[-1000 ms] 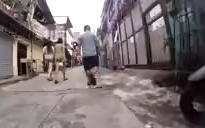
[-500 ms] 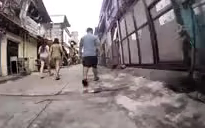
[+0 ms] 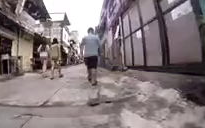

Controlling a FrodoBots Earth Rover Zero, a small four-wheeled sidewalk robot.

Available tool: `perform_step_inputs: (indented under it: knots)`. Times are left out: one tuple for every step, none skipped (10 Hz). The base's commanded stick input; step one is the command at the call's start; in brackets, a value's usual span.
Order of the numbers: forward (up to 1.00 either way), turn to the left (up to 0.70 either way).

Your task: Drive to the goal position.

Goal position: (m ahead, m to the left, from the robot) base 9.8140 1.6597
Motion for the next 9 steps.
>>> perform_step_inputs:
  knots:
    - [1.00,0.00]
    - [1.00,0.00]
    - [1.00,0.00]
    - [1.00,0.00]
    - [1.00,0.27]
    - [1.00,0.27]
    - [1.00,0.27]
    - [1.00,0.09]
    - [1.00,0.00]
